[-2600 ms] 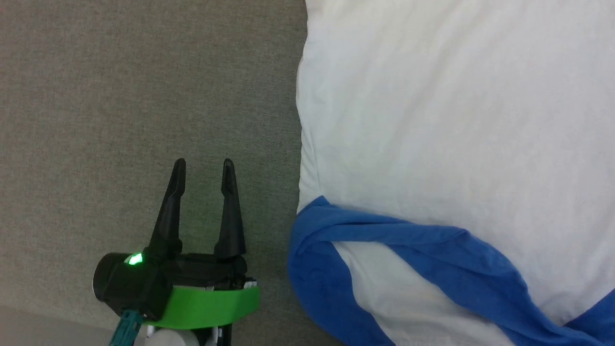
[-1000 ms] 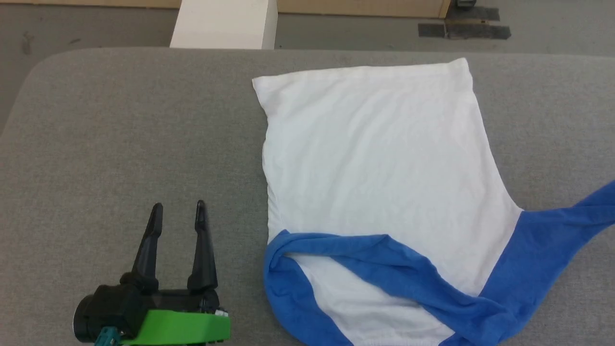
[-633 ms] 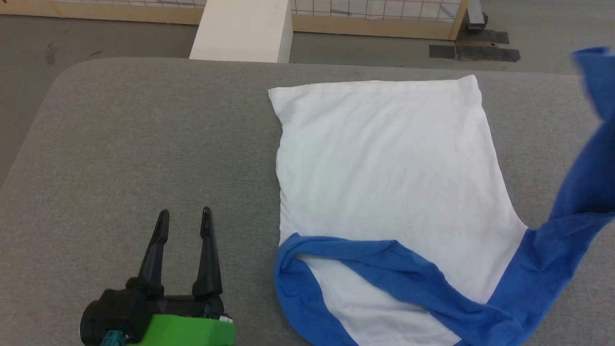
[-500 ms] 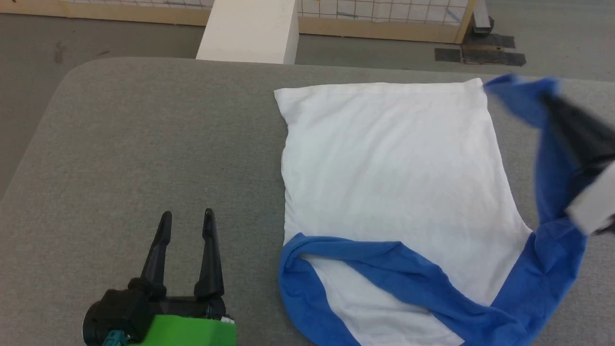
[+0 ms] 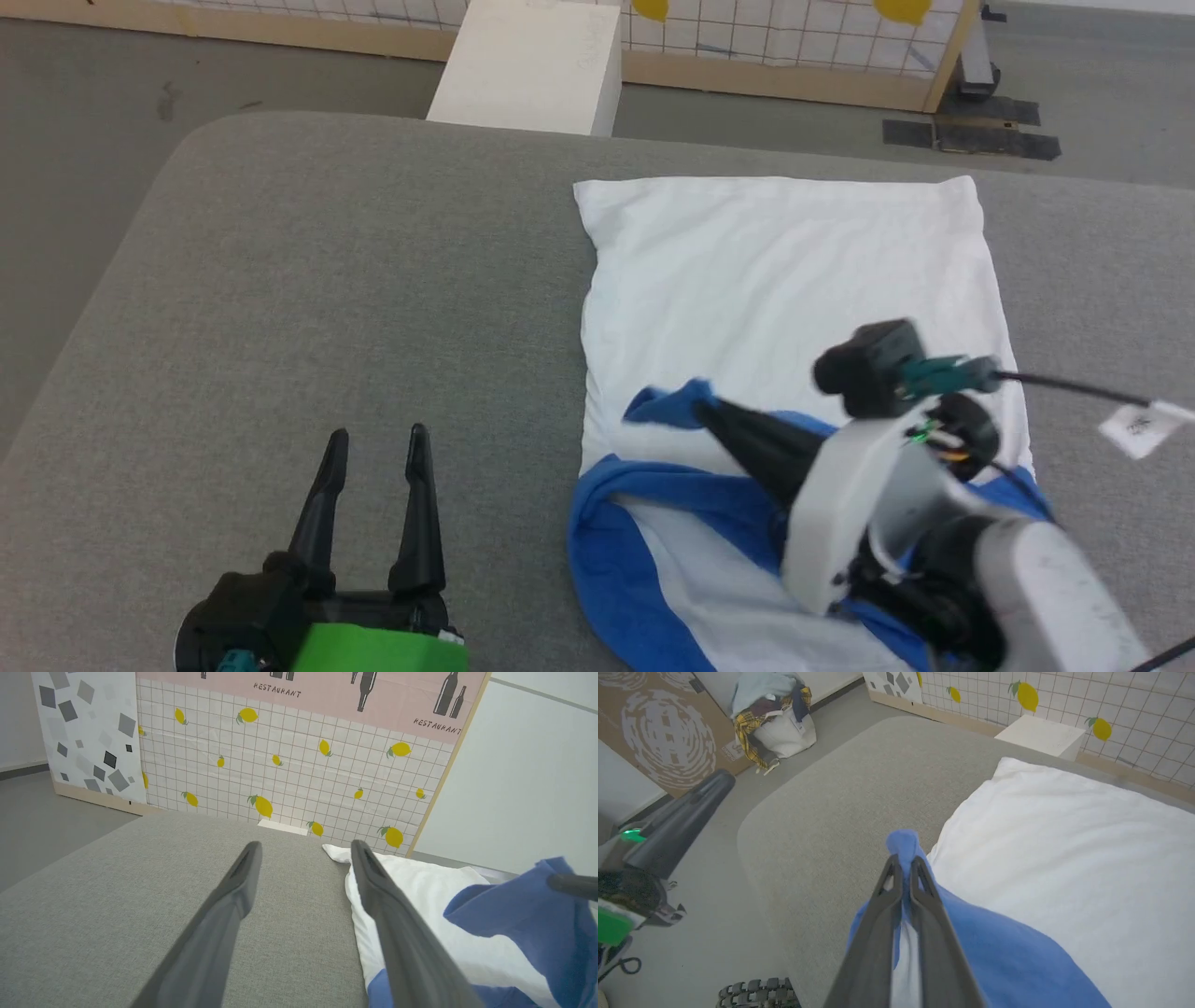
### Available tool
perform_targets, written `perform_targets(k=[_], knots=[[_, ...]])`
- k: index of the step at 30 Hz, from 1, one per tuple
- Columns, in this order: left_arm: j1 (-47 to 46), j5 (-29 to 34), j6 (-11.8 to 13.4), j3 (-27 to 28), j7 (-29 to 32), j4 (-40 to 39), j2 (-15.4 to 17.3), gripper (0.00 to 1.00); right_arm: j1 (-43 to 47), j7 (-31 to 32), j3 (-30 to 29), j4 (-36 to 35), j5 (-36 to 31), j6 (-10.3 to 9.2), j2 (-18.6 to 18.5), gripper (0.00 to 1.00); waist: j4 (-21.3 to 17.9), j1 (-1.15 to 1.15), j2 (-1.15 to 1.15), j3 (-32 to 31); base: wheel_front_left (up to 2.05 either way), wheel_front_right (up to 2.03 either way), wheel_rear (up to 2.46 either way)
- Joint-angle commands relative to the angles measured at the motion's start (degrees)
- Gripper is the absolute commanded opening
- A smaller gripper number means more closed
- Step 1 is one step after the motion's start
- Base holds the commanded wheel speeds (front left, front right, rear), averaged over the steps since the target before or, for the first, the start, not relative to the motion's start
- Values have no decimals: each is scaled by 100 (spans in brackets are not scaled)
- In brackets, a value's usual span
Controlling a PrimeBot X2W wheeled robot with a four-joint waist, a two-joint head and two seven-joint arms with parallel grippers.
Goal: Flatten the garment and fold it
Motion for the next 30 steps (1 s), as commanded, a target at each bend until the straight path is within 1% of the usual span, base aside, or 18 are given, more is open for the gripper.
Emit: perform_targets(k=[1,6,11,12,13,15,18,21,23,26,27,30], knots=[[71,-48,-30,-1,-16,21,10,100,75,-198,80,248,-47,-9,93,0,38,1,0,7,0,0,0],[27,-72,-37,-57,-28,97,-13,100,-35,-1003,461,1528,-365,-9,404,0,133,1,0,27,0,0,0],[-30,-83,-49,-115,-39,204,-31,100,-165,-1654,610,2725,-510,-9,631,0,226,1,0,0,0,0,0],[-39,-88,-48,-120,-42,219,-33,100,-212,-1769,635,2930,-531,-9,658,2,240,1,0,-4,0,0,0],[-46,-89,-47,-124,-43,229,-34,100,-260,-1871,645,3062,-552,-9,673,99,249,1,0,-6,0,0,0],[-62,-82,-40,-130,-46,245,-30,100,-376,-2047,626,3266,-517,-9,697,100,248,1,0,-6,0,0,0],[-73,-71,-25,-124,-49,236,-10,100,-603,-2094,676,3274,-371,-9,709,100,165,1,0,9,0,0,0],[-95,-64,-9,-126,-40,214,1,100,-781,-2026,541,3038,-230,-9,674,100,64,1,0,5,0,0,0],[-97,-65,10,-111,-34,187,11,100,-858,-1986,318,2755,-191,-9,529,100,-29,1,0,1,0,0,0],[-109,-72,32,-95,-3,140,32,100,-844,-1918,-244,2202,-182,-9,288,100,-176,1,0,13,0,0,0],[-146,-78,33,-79,26,89,68,100,-661,-1888,-867,1581,-295,-9,62,100,-325,1,0,28,0,0,0],[-180,-79,29,-87,50,66,91,100,-308,-1861,-1497,1047,-423,-9,-5,100,-439,1,0,35,0,0,0]])
